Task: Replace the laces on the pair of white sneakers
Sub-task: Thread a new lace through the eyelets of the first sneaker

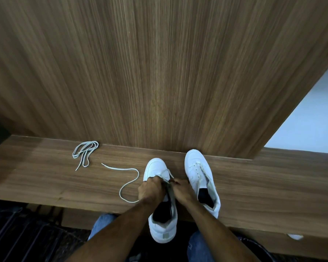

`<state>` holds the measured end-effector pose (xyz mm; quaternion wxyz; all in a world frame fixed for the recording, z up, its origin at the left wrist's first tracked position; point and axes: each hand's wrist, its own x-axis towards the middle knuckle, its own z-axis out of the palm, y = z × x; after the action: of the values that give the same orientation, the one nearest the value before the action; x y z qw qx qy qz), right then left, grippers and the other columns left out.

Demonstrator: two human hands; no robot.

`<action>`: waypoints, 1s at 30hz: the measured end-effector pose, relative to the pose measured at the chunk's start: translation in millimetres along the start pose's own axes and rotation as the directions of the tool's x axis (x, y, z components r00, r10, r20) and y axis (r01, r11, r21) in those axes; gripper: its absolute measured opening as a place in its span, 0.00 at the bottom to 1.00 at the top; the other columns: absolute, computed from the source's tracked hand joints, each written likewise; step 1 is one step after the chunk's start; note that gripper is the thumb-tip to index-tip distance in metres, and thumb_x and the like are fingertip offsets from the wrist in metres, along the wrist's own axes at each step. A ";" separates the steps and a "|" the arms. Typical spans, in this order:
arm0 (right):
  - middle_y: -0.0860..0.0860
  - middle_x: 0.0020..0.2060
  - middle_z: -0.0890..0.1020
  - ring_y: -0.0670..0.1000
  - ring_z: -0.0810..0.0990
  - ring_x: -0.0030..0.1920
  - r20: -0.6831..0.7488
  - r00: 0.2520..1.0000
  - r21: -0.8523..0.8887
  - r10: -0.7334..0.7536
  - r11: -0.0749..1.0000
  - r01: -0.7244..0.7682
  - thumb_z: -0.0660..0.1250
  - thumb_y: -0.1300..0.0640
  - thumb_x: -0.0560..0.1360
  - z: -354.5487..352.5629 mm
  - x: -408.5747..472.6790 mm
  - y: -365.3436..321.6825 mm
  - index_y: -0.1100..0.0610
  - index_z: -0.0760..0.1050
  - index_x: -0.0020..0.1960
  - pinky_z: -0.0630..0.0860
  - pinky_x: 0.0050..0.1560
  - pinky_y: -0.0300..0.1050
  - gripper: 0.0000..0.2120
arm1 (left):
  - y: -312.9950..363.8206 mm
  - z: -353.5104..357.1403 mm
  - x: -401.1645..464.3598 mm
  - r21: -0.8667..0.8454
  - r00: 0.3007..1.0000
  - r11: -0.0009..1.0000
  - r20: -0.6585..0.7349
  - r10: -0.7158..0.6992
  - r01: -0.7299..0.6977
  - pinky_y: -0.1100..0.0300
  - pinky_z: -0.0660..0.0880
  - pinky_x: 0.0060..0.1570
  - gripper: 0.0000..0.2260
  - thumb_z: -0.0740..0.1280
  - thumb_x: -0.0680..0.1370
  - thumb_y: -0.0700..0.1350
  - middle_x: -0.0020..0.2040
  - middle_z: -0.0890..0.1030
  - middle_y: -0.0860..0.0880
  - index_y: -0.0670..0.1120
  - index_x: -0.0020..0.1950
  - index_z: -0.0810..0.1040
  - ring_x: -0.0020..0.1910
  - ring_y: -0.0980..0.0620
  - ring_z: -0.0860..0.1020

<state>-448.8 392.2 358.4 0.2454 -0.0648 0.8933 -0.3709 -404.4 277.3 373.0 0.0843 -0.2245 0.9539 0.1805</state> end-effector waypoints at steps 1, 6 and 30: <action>0.51 0.59 0.81 0.55 0.78 0.60 0.011 1.000 0.046 -0.003 0.999 0.003 0.58 0.53 0.77 -1.4 2.0 -0.6 0.49 0.81 0.56 0.73 0.61 0.51 0.15 | -0.7 0.1 -0.1 -0.001 1.000 1.000 -0.004 -0.003 0.003 0.53 0.74 0.54 0.14 0.63 0.75 0.49 0.57 0.81 0.47 0.51 0.58 0.79 0.58 0.44 0.79; 0.52 0.56 0.83 0.51 0.81 0.57 0.062 0.997 0.076 -0.050 0.996 0.046 0.64 0.60 0.77 -7.7 12.5 -7.6 0.55 0.82 0.57 0.76 0.60 0.45 0.12 | -6.0 1.4 -3.1 -0.032 0.998 0.999 -0.062 0.014 -0.016 0.53 0.74 0.56 0.15 0.58 0.79 0.52 0.59 0.78 0.46 0.50 0.60 0.79 0.60 0.45 0.77; 0.54 0.46 0.79 0.57 0.79 0.49 -0.384 0.892 -0.215 -0.239 0.963 0.165 0.56 0.59 0.79 -92.9 5.5 -37.3 0.55 0.70 0.52 0.74 0.49 0.50 0.06 | -36.0 1.8 -21.9 -0.286 0.989 0.958 -0.137 -0.053 0.012 0.55 0.71 0.58 0.17 0.68 0.71 0.59 0.55 0.79 0.51 0.55 0.57 0.76 0.57 0.48 0.78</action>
<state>-501.3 422.5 438.2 0.0080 -0.1007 0.9423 -0.3192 -368.3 256.8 365.6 -0.0146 -0.2623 0.9178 0.2978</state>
